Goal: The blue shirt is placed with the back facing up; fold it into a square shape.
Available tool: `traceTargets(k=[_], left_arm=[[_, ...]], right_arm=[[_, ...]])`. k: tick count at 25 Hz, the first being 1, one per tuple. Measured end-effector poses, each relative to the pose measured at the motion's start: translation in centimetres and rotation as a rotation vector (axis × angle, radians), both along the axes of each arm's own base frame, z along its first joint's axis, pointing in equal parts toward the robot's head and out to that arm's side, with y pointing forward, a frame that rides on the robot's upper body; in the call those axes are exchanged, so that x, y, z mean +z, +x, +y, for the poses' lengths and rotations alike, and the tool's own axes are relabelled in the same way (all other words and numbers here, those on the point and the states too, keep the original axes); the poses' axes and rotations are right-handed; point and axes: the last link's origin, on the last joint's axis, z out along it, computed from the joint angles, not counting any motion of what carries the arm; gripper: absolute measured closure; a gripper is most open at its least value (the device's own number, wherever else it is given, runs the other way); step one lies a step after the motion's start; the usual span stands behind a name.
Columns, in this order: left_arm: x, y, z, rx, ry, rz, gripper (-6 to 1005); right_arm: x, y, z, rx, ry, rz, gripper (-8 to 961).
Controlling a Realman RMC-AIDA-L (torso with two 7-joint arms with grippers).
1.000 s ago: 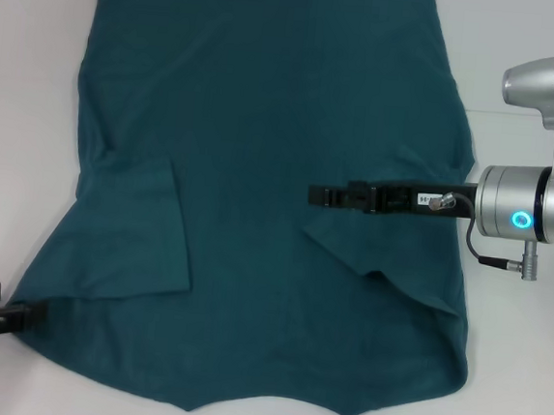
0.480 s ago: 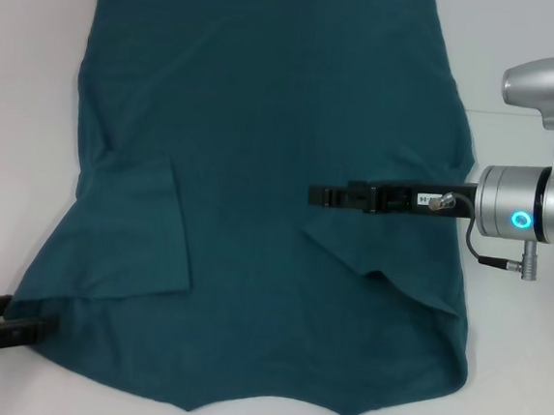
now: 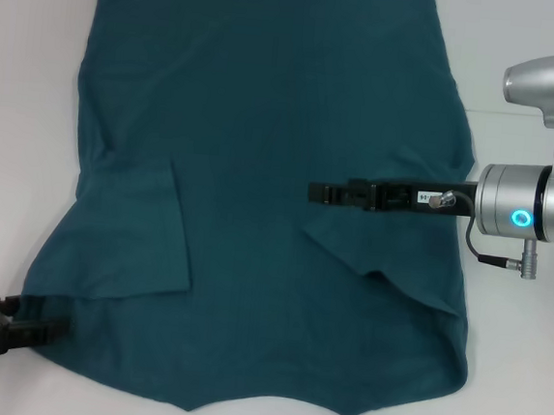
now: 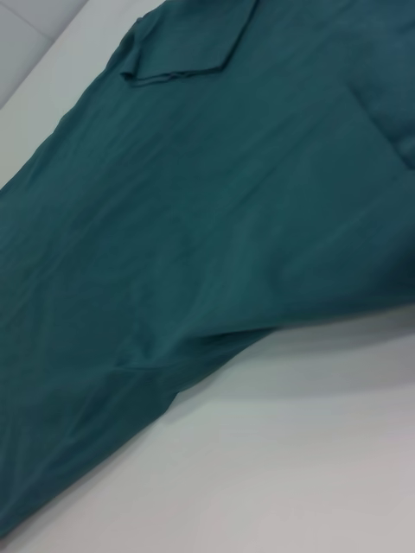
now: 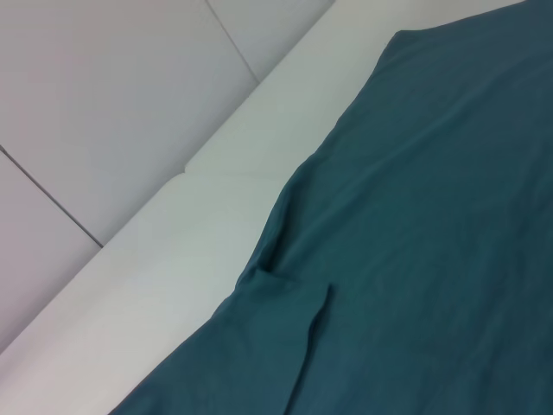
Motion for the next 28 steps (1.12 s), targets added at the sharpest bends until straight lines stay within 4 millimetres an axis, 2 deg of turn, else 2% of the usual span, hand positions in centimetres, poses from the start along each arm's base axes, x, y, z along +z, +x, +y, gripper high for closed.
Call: traceTargets(k=[10,28], left_arm=[[0.43,-0.67,0.1,0.023,0.003,0.046,131],[0.06,-0.16,0.11,-0.002,-0.042,0.045,200]], right_arm=[[0.0,0.03,-0.02,-0.001,0.0,0.0,65],[0.03,0.0,0.0,-0.001,0.002,0.002,77]])
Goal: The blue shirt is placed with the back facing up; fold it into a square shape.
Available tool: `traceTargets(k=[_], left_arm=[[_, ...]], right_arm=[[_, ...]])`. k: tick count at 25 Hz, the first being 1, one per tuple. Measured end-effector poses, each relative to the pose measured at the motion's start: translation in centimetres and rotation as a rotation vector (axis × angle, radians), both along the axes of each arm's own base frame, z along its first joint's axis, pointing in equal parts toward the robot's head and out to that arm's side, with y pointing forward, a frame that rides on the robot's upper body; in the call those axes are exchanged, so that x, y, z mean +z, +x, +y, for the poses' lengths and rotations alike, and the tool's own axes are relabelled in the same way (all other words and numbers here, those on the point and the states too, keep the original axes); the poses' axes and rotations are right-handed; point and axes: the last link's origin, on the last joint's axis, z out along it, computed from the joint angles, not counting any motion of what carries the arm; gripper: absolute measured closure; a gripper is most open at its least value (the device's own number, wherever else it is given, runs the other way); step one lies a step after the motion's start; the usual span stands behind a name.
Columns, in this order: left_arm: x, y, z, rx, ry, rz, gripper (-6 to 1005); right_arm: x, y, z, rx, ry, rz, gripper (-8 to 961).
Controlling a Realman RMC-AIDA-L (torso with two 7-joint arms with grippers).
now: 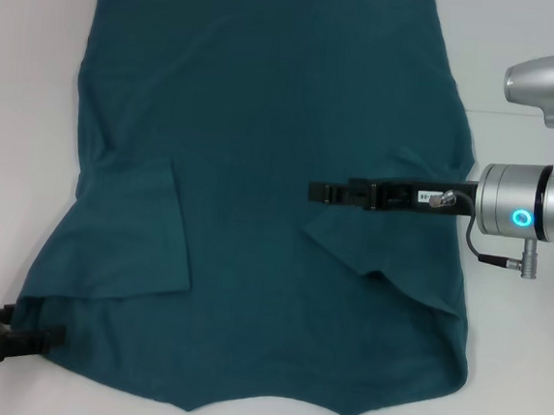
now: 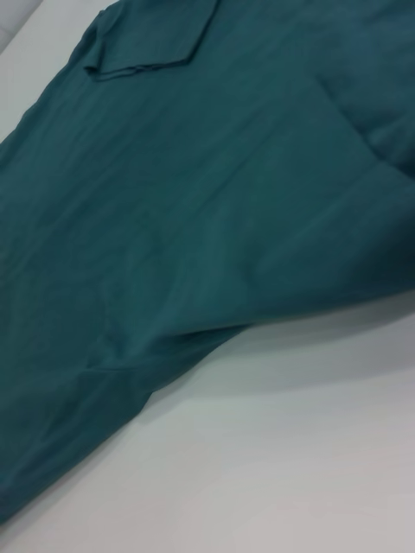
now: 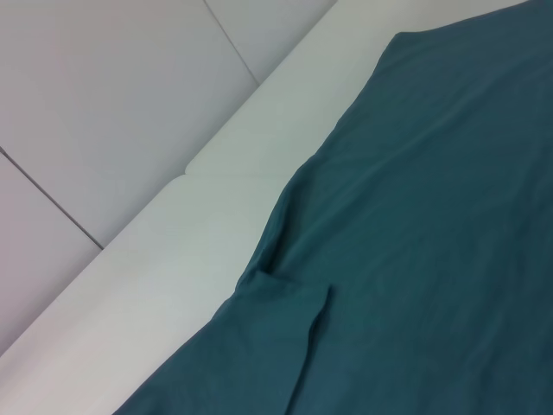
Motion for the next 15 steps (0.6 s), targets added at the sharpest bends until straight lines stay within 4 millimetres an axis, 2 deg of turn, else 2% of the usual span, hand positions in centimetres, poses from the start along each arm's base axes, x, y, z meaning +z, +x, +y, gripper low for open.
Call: traceTargets(k=[15], left_arm=[[0.4,0.2,1.2,0.012,0.022,0.017,257]], right_arm=[[0.1,-0.1,0.0,-0.001,0.003,0.01,87]])
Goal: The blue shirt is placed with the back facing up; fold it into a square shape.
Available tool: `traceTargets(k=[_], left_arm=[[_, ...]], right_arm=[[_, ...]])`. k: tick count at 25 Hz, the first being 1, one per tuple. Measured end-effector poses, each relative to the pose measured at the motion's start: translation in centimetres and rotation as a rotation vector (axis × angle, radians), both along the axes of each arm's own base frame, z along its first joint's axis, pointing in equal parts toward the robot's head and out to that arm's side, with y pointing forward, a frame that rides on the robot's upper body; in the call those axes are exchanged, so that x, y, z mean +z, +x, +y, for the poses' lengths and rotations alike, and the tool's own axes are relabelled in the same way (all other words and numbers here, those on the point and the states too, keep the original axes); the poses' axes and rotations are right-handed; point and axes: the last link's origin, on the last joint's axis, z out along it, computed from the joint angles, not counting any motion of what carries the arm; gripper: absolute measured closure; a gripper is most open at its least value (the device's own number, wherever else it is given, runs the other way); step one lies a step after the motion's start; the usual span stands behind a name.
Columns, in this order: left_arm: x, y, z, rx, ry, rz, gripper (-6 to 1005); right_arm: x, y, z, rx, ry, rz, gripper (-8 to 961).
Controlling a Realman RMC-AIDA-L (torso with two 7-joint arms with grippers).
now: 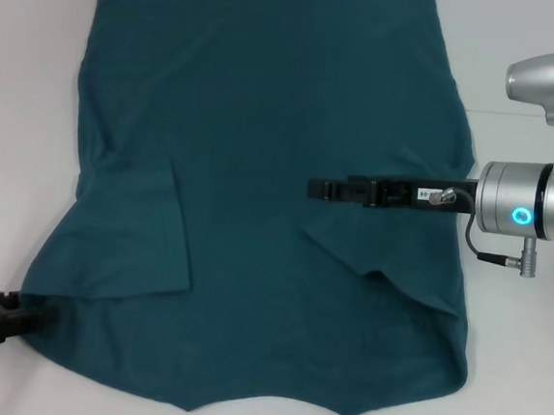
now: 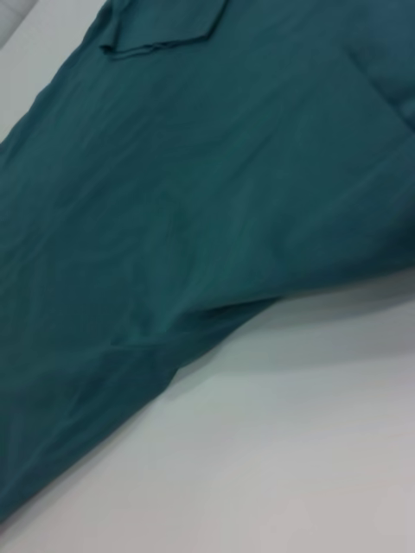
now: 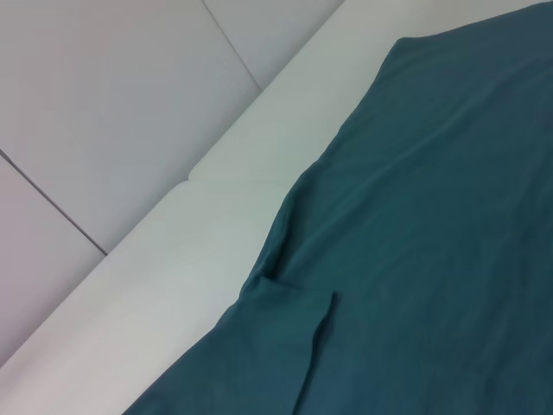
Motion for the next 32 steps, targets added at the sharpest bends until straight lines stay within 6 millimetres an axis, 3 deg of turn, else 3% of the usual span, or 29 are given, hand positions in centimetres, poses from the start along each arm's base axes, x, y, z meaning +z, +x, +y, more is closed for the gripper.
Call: traceTargets(k=[11,19,25,32], left_arm=[[0.0,0.0,0.0,0.001,-0.003,0.003,723],[0.3,0.2,0.2,-0.001,-0.001,0.005,925],[0.7,0.6,0.4,-0.013,-0.001,0.002,1000],[1.5,1.0,0.7,-0.011,0.019,0.016,1001]], right_arm=[[0.0,0.1,-0.1,-0.003,0.0,0.003,95],[0.1,0.3,-0.2,-0.008,0.002,0.003,100],[0.4,1.0,-0.3,-0.027,0.001,-0.002,104],[2.3,3.3,-1.1,-0.133,-0.088,-0.041,109]])
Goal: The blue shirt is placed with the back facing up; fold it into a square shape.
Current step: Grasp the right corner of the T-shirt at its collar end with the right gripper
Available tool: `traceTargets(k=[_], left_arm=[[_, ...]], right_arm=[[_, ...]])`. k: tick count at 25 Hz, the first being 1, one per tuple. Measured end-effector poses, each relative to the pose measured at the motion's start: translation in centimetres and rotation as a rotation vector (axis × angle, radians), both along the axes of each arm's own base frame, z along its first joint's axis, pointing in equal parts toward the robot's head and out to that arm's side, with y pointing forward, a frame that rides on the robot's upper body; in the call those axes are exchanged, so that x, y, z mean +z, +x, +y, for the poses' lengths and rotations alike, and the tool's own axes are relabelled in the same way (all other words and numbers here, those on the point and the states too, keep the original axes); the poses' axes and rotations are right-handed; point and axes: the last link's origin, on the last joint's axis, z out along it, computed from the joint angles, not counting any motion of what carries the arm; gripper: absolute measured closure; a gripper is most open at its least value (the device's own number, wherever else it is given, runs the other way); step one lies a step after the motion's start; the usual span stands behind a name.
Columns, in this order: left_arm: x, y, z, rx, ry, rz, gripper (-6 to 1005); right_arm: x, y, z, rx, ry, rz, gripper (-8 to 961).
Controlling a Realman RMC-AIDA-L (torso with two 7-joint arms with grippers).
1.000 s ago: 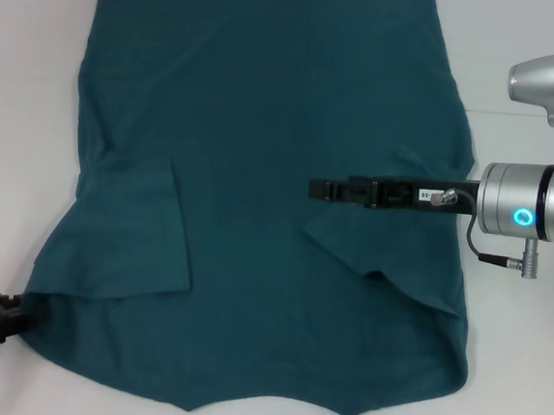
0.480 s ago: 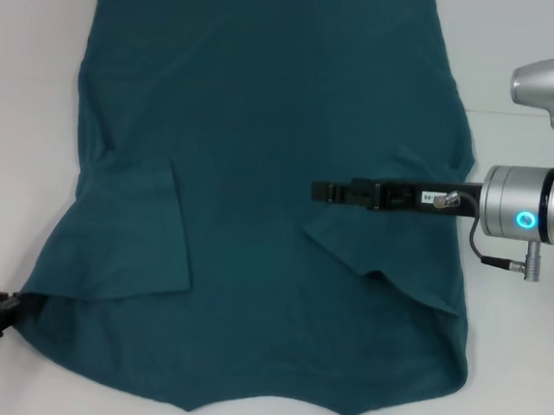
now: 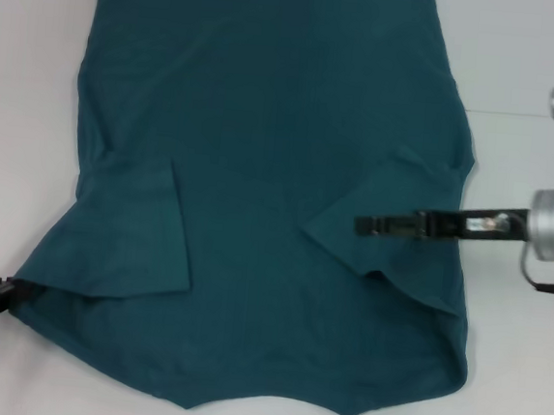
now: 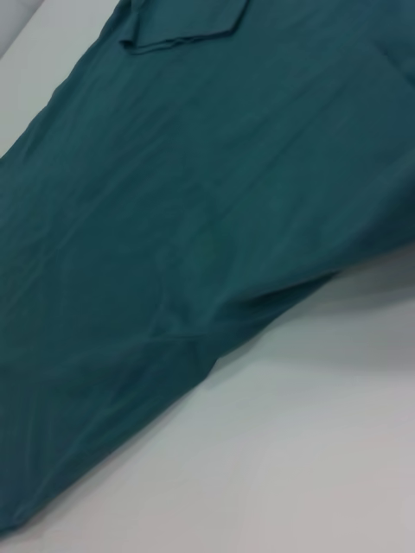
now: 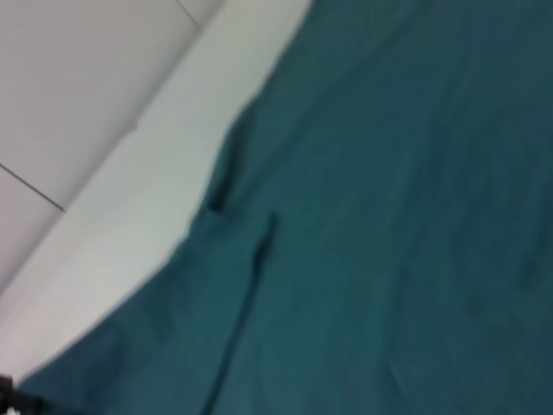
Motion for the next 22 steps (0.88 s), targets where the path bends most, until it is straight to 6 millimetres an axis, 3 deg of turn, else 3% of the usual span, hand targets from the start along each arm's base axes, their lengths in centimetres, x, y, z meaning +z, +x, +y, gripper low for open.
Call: traceTargets(k=[11,22], left_arm=[[0.2,-0.1,0.0,0.008,0.02,0.0,1000],[0.0,0.2,0.3,-0.004,0.016,-0.002,1000]], right_arm=[[4.7,4.6,-4.0,-0.157,-0.085,0.085,116],[4.6,6.4,-5.9,-0.204,-0.123,0.071,124]])
